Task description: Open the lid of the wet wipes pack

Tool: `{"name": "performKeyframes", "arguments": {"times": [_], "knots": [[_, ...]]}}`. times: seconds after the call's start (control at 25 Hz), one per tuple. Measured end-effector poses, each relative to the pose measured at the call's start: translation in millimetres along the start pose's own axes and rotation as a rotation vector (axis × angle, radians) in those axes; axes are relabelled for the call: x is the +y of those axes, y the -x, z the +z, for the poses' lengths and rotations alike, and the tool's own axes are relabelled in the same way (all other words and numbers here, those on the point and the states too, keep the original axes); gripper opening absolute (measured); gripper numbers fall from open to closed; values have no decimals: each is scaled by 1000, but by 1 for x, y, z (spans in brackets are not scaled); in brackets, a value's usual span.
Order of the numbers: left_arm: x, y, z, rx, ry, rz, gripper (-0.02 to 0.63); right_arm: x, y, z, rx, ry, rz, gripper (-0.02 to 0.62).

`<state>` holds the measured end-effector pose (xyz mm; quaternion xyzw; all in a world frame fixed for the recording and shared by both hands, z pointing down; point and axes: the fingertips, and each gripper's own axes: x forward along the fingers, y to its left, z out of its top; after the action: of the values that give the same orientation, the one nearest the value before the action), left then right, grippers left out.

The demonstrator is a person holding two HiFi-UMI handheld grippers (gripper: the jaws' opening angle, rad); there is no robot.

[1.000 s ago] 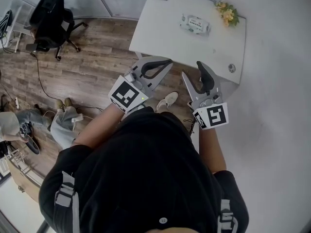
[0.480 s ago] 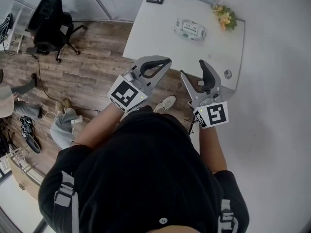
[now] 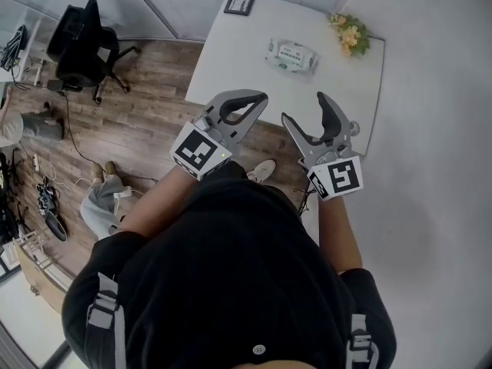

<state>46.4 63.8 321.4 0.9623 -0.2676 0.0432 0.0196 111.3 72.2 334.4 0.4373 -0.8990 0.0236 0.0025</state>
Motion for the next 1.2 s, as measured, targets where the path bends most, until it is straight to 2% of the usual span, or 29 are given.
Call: {"name": "performKeyframes", "arguments": {"times": [0.28, 0.64, 0.92, 1.2], "knots": [[-5, -25, -2, 24, -5, -3, 5, -30, 5, -1, 1, -4, -2, 368], [18, -52, -19, 38, 9, -16, 5, -59, -12, -17, 18, -12, -36, 368], [63, -92, -29, 41, 19, -34, 6, -97, -44, -35, 92, -16, -63, 367], [118, -124, -64, 98, 46, -31, 6, -142, -84, -67, 172, -50, -112, 367]]}}
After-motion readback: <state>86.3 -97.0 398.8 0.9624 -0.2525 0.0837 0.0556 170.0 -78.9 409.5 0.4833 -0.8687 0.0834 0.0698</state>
